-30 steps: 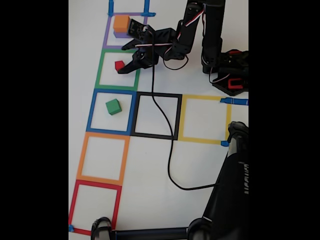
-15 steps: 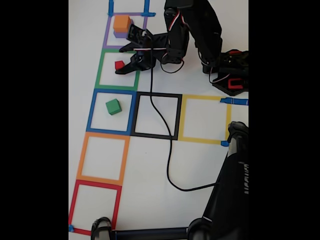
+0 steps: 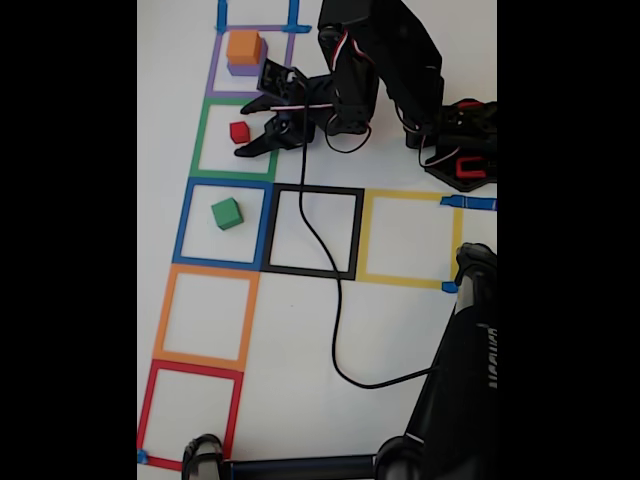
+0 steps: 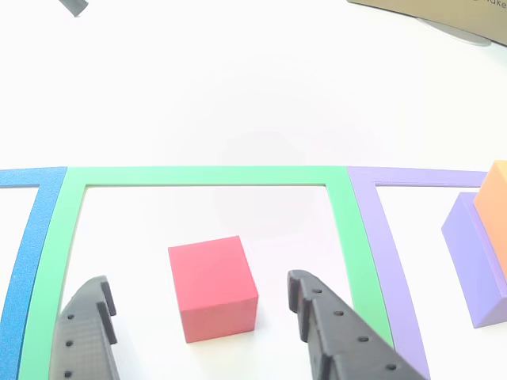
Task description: Tower of hanoi
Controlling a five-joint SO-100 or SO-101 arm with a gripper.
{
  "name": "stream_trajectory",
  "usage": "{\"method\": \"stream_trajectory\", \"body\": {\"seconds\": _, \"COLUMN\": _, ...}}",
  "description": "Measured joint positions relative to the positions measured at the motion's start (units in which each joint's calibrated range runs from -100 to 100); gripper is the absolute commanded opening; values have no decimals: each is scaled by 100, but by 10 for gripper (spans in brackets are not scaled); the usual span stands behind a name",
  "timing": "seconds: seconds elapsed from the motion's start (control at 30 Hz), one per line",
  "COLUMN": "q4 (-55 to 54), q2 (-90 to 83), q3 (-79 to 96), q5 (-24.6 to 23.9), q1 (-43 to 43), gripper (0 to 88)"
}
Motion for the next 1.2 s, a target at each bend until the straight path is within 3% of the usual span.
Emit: {"method": "stream_trajectory", "body": {"seconds": 1.2, "q4": 0, "q2": 194, "q3": -212, "q5": 0, "q1": -140, "gripper": 92}}
